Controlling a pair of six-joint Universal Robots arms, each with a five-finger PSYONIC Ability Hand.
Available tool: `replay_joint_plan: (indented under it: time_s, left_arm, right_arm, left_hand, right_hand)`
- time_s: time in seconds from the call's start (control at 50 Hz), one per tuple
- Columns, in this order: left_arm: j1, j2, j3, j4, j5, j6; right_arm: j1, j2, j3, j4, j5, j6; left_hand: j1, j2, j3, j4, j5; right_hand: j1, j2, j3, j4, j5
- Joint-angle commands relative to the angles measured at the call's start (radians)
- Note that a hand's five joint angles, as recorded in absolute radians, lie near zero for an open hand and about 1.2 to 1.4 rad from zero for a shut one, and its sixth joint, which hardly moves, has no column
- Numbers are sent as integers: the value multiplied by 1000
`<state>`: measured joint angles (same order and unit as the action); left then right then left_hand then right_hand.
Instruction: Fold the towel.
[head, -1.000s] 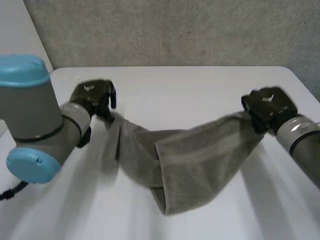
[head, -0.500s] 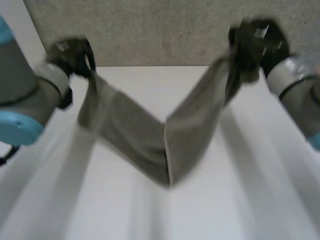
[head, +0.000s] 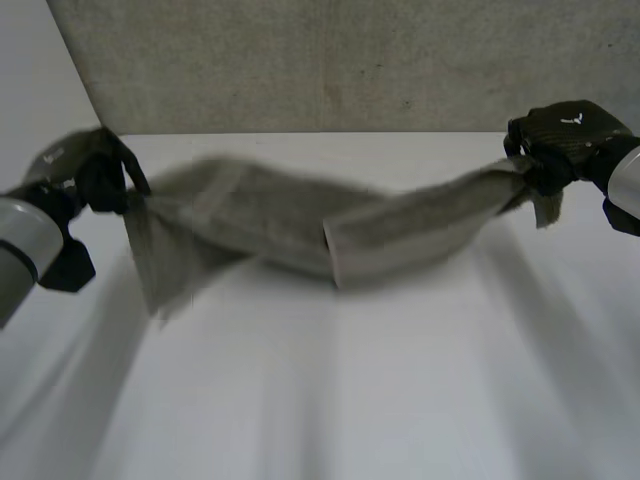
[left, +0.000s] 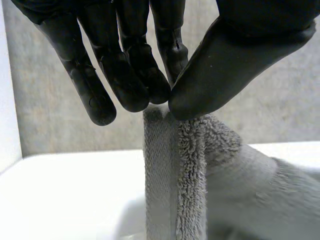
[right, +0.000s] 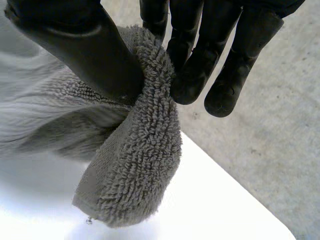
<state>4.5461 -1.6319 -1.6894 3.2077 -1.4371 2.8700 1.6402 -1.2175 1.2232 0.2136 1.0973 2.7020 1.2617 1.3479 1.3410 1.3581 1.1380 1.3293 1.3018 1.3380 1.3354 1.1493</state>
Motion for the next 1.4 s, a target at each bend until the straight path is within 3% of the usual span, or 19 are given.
replay_joint_plan:
  time_s: [0.02,0.26,0.28,0.3,0.32,0.34,0.36,0.38,0.4,0.44,0.52,0.66,0.76,0.82,0.98,1.16,1.36,1.4]
  left_arm:
    - [-16,-43,-72,60,3,2]
    - [-41,-232,51,104,-3,0]
    - [-41,-232,51,104,-3,0]
    - [-39,-265,74,110,-6,2]
    - [-39,-266,74,110,-6,2]
    - [-38,-297,91,112,-6,5]
    - [-36,-328,108,109,-6,8]
    - [-36,-328,108,109,-6,8]
    - [-32,-353,125,101,-6,14]
    - [-29,-368,137,98,-8,23]
    - [-4,-355,122,86,-6,69]
    - [25,-232,19,81,11,181]
    - [27,-111,-140,87,18,336]
    - [25,-89,-181,87,29,371]
    - [16,15,-384,129,168,515]
    - [14,-2,-415,175,190,529]
    - [11,-192,-354,235,179,532]
    - [11,-215,-342,233,178,532]
  right_arm:
    - [9,137,-76,-6,-36,-65]
    - [69,245,-145,-86,-16,-37]
    - [76,265,-146,-115,-8,-34]
    - [76,265,-146,-115,-8,-34]
    - [87,285,-145,-150,13,-36]
    - [99,296,-140,-186,45,-37]
    - [99,296,-140,-186,45,-37]
    - [107,297,-134,-218,91,-42]
    - [110,291,-130,-242,131,-41]
    - [115,277,-123,-255,154,-34]
    - [122,219,-91,-255,159,-34]
    - [176,24,77,-202,64,-37]
    - [277,15,136,-125,53,-50]
    - [343,27,159,-111,55,-63]
    - [429,89,222,-122,53,-260]
    - [454,130,278,-229,53,-379]
    - [467,176,294,-315,61,-403]
    - [467,190,291,-315,61,-403]
  left_hand:
    - [135,48,55,38,84]
    - [135,48,55,38,84]
    - [135,48,55,38,84]
    - [135,48,55,38,84]
    - [135,48,55,38,84]
    - [-182,-268,-261,-278,-233]
    - [-490,-576,-569,-587,-541]
    - [-493,-580,-573,-590,-544]
    - [-662,-748,-741,-758,-713]
    - [-766,-853,-846,-863,-817]
    - [-966,-1052,-1045,-1062,-1016]
    - [-1019,-1105,-1098,-1115,-1070]
    - [-1013,-1099,-1092,-1109,-1064]
    - [-1010,-1096,-1089,-1106,-1061]
    - [-984,-1070,-1063,-1080,-1034]
    - [-984,-1070,-1063,-1080,-1034]
    - [-984,-1070,-1063,-1080,-1034]
    - [-984,-1070,-1063,-1080,-1034]
  right_hand:
    - [-5,22,-14,-11,0]
    - [-35,-7,-43,-41,-29]
    - [-186,-158,-195,-192,-180]
    - [-187,-160,-196,-193,-182]
    - [-481,-453,-490,-487,-476]
    - [-728,-701,-737,-734,-723]
    - [-731,-703,-739,-737,-725]
    - [-922,-895,-931,-928,-917]
    - [-1081,-1054,-1090,-1087,-1076]
    - [-1155,-1127,-1163,-1161,-1149]
    - [-1155,-1127,-1163,-1161,-1149]
    - [-1139,-1111,-1147,-1145,-1133]
    - [-1095,-1067,-1103,-1101,-1089]
    - [-1022,-994,-1030,-1028,-1016]
    - [-974,-947,-983,-980,-969]
    - [-881,-853,-889,-887,-875]
    - [-757,-729,-766,-763,-752]
    - [-611,-584,-620,-617,-606]
